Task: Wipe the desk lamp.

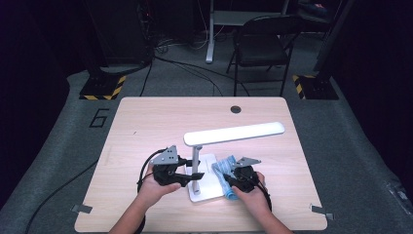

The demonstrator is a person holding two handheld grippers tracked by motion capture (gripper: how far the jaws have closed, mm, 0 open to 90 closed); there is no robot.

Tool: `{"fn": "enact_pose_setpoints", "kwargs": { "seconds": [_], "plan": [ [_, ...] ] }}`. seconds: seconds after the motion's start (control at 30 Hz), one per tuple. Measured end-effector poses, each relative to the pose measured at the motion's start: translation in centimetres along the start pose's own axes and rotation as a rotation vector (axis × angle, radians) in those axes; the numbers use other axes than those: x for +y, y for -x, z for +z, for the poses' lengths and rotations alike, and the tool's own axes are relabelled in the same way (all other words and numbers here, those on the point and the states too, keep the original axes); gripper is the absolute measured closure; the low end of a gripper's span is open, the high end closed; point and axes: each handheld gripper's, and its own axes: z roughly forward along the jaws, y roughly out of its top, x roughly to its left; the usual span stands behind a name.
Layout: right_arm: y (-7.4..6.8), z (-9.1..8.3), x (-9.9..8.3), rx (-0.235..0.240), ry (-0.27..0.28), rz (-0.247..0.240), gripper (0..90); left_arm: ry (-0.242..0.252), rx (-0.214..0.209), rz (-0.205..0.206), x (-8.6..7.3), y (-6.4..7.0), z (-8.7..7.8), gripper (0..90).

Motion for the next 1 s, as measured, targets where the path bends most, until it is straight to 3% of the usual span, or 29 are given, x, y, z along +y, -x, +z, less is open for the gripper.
{"fn": "enact_pose_setpoints", "kwargs": {
  "seconds": [0.2, 0.4, 0.57, 0.73, 1.0],
  "plan": [
    [0.9, 1.5, 1.4, -0.019, 0.012, 0.027, 67.1, -0.006, 0.019, 0.004, 0.1, 0.3, 0.2, 50.8],
    [1.7, 1.8, 2.0, 0.006, 0.025, 0.060, 67.9, -0.009, 0.034, 0.006, 0.2, 0.3, 0.2, 50.9],
    [1.9, 0.7, 1.7, 0.031, 0.049, 0.071, 68.2, -0.008, 0.045, 0.003, 0.2, 0.4, 0.2, 51.1],
    [1.9, -0.3, 1.2, 0.049, 0.069, 0.044, 68.0, -0.001, 0.051, -0.004, 0.2, 0.5, 0.3, 51.1],
    [1.5, -2.0, 0.3, 0.038, 0.112, 0.011, 67.8, -0.003, 0.068, -0.017, 0.3, 0.7, 0.4, 51.1]
  ]
}}
